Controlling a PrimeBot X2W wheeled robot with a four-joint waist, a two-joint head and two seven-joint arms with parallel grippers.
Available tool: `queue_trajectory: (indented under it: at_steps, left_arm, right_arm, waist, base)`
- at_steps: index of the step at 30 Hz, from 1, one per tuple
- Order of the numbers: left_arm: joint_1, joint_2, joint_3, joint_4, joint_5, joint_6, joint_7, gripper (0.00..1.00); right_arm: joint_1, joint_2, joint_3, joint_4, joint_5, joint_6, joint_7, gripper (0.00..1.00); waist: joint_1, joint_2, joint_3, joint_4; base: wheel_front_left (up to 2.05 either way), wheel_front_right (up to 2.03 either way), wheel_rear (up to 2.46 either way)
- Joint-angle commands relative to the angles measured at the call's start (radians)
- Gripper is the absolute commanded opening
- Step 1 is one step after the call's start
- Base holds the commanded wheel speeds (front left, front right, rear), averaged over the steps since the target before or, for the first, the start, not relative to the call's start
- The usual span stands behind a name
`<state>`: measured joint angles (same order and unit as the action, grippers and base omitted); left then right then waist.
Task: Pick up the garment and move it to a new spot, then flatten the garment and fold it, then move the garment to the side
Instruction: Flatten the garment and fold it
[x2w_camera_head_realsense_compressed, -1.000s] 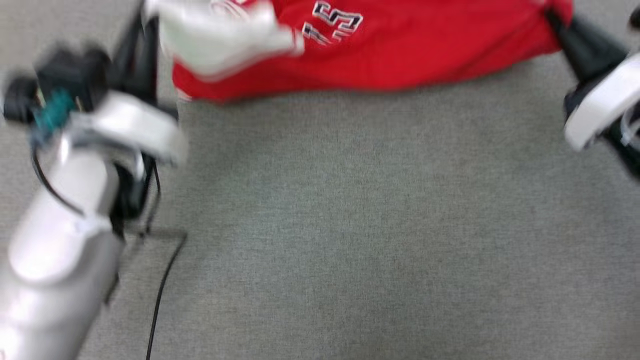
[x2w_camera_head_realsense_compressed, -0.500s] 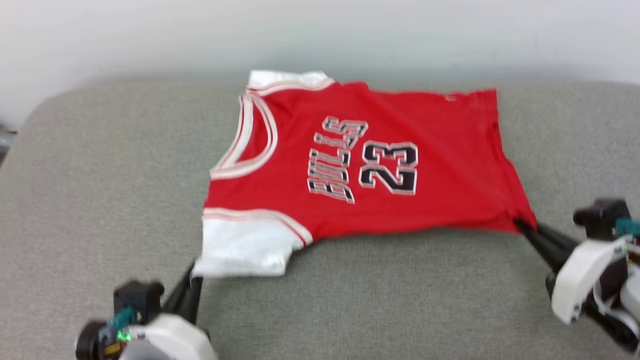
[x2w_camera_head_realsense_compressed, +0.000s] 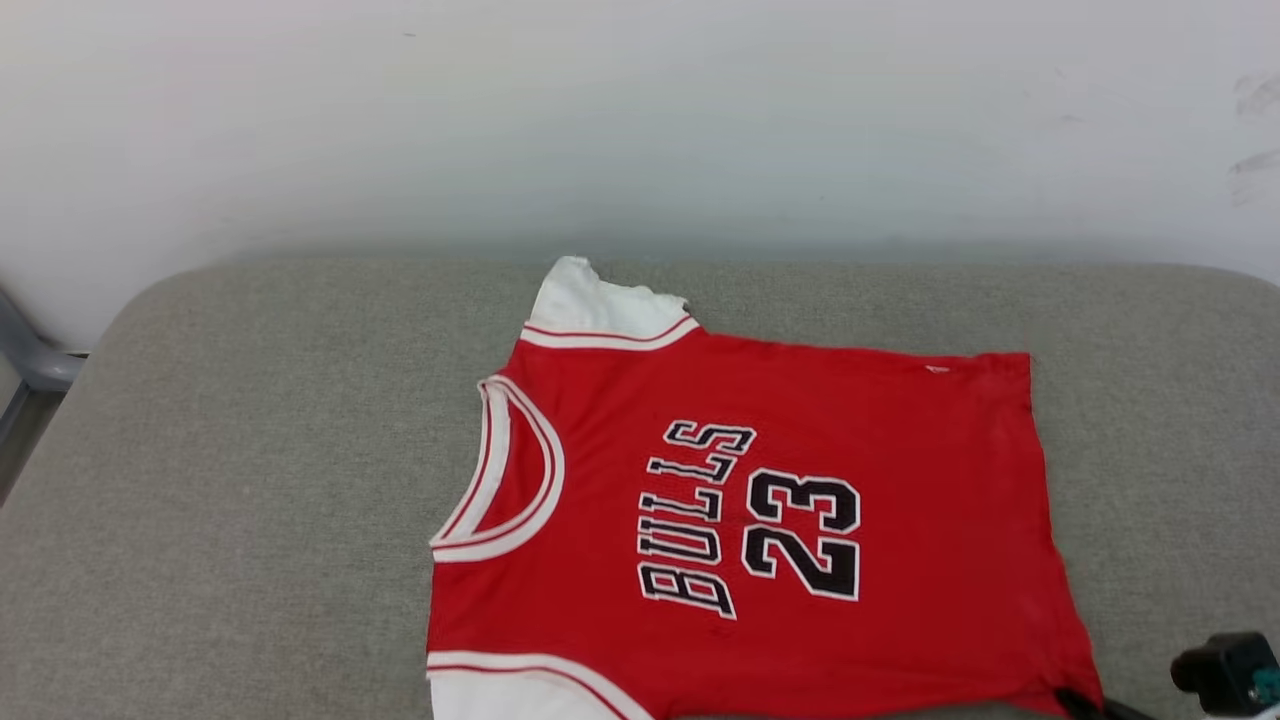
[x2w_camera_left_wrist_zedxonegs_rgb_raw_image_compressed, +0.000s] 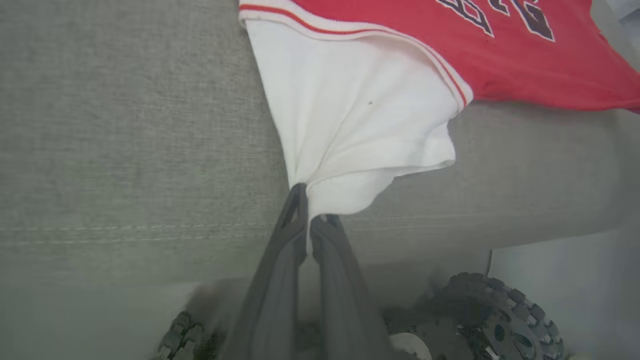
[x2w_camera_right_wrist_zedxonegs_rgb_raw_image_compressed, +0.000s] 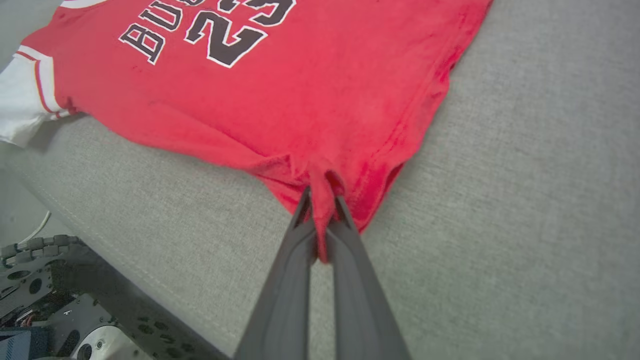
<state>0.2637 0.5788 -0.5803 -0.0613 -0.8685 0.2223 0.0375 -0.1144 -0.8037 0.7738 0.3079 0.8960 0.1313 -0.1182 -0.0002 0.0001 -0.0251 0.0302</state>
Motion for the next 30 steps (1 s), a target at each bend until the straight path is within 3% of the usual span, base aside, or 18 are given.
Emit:
queue_trajectory:
  at_steps: [1, 7, 12, 23, 30]
  left_arm:
    - [0.016, 0.009, -0.005, -0.011, -0.016, -0.007, 0.02, 0.0]
    - [0.041, 0.051, -0.005, -0.061, -0.021, 0.003, 0.055, 0.0]
    - [-0.007, 0.061, -0.005, -0.067, 0.015, -0.017, 0.028, 0.0]
    - [-0.257, 0.074, 0.027, -0.006, 0.113, -0.058, 0.014, 0.0]
    - [-0.442, 0.073, 0.022, 0.058, 0.157, -0.119, 0.039, 0.0]
  right_arm:
    - [0.032, -0.011, -0.017, -0.014, -0.002, -0.001, 0.006, 0.0]
    - [0.129, -0.03, -0.078, -0.076, 0.002, -0.001, 0.059, 0.0]
    - [0.157, -0.01, -0.134, -0.112, -0.018, -0.001, 0.083, 0.0]
    - [0.108, 0.022, -0.224, -0.174, -0.04, -0.001, 0.14, 0.0]
    - [0.052, 0.039, -0.248, -0.193, -0.032, -0.001, 0.17, 0.0]
  waist:
    - [0.0002, -0.0001, -0.003, -0.001]
    - [0.0002, -0.0001, -0.005, 0.0]
    - [0.0002, -0.0001, 0.002, 0.002]
    - [0.0002, -0.0001, 0.022, -0.022]
    - [0.0002, -0.0001, 0.087, -0.052]
  base:
    - [0.0, 0.0, 0.0]
    - [0.0, 0.0, 0.0]
    - [0.0, 0.0, 0.0]
    - [0.0, 0.0, 0.0]
    - [0.0, 0.0, 0.0]
